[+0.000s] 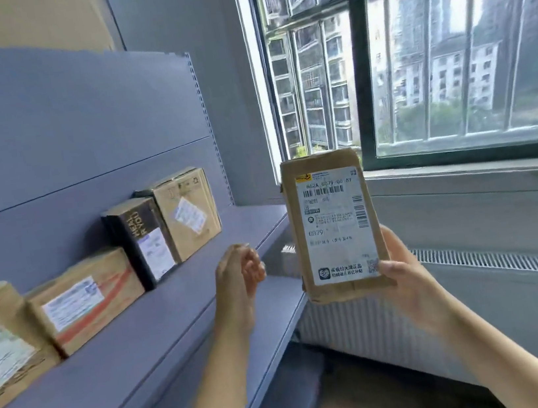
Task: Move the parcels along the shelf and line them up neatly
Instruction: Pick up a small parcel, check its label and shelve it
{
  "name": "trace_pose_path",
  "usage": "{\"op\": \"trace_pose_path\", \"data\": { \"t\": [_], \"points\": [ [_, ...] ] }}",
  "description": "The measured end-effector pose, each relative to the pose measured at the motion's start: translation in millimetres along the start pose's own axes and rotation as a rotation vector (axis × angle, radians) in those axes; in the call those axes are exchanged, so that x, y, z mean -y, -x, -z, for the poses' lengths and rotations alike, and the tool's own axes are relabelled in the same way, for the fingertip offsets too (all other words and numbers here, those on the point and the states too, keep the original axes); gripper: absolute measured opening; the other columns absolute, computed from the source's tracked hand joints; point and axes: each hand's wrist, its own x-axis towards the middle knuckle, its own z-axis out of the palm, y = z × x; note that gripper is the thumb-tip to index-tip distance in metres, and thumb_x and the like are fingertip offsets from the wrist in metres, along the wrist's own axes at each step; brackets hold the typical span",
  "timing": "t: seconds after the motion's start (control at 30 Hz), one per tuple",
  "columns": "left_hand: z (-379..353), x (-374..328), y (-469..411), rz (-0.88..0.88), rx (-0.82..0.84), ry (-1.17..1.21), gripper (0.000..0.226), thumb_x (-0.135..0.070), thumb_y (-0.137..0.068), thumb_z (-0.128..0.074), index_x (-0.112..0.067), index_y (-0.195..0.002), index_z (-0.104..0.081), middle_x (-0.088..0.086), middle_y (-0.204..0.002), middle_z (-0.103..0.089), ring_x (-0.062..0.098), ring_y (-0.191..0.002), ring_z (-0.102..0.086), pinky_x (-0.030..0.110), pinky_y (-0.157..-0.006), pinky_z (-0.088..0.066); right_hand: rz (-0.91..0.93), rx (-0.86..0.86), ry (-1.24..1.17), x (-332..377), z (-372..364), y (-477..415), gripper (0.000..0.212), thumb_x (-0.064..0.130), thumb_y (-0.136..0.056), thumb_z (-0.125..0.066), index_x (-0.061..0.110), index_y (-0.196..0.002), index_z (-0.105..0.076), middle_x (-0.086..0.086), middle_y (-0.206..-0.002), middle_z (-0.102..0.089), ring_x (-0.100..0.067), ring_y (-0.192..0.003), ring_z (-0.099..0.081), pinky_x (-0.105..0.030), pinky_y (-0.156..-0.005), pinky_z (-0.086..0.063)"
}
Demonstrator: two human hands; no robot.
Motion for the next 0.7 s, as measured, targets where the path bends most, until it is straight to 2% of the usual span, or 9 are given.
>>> {"op": "trace_pose_path", "data": {
  "t": [0.13, 0.27, 0.43, 0.57, 0.7],
  "points": [
    [-17, 16, -69, 0.008, 0.035, -0.035, 0.044, -0.007, -0.094, -0.044, -0.022, -0.053, -0.054, -0.004, -0.052, -0.052, 0.008, -0.046, -0.045, 0.025, -0.052, -0.035, 0.012, -0.028, 0.012, -8, 26, -62, 0.104, 0.056, -0.044, -0.087, 0.029, -0.135, -0.044, -0.001, -0.126, -0.065, -0.023, -0.109, -0.066, -0.033, -0.074, -0.057],
    [-27, 30, -132, 0.028, 0.077, -0.08, 0.044, -0.01, -0.094, -0.045, -0.023, -0.053, -0.057, -0.004, -0.055, -0.053, 0.008, -0.05, -0.046, 0.024, -0.056, -0.037, 0.046, -0.072, -0.003, -20, 54, -118, 0.09, 0.038, -0.052, -0.081, 0.03, -0.134, -0.045, 0.001, -0.126, -0.065, -0.023, -0.111, -0.065, -0.031, -0.075, -0.056],
    [-31, 63, -182, 0.075, 0.073, -0.115, 0.037, -0.013, -0.094, -0.047, -0.021, -0.058, -0.052, -0.002, -0.059, -0.051, 0.013, -0.057, -0.045, 0.026, -0.06, -0.038, -0.009, -0.061, -0.023, -40, 91, -176, 0.106, 0.048, -0.05, -0.087, 0.025, -0.141, -0.04, -0.005, -0.133, -0.06, -0.028, -0.113, -0.063, -0.033, -0.077, -0.055],
    [-27, 87, -222, 0.106, 0.005, -0.148, 0.027, -0.014, -0.091, -0.052, -0.017, -0.065, -0.048, -0.001, -0.061, -0.05, 0.013, -0.059, -0.045, 0.025, -0.059, -0.038, -0.041, -0.004, -0.05, -66, 114, -231, 0.1, 0.05, -0.049, -0.088, 0.031, -0.137, -0.045, -0.007, -0.137, -0.055, -0.03, -0.113, -0.063, -0.037, -0.075, -0.057],
    [-23, 105, -273, 0.067, -0.119, -0.127, 0.032, -0.009, -0.094, -0.047, -0.017, -0.063, -0.051, -0.001, -0.059, -0.052, 0.012, -0.057, -0.047, 0.021, -0.055, -0.042, -0.084, 0.092, -0.055, -95, 137, -299, 0.096, 0.044, -0.047, -0.087, 0.032, -0.134, -0.047, -0.004, -0.132, -0.06, -0.029, -0.108, -0.066, -0.034, -0.071, -0.058]
  ]
}}
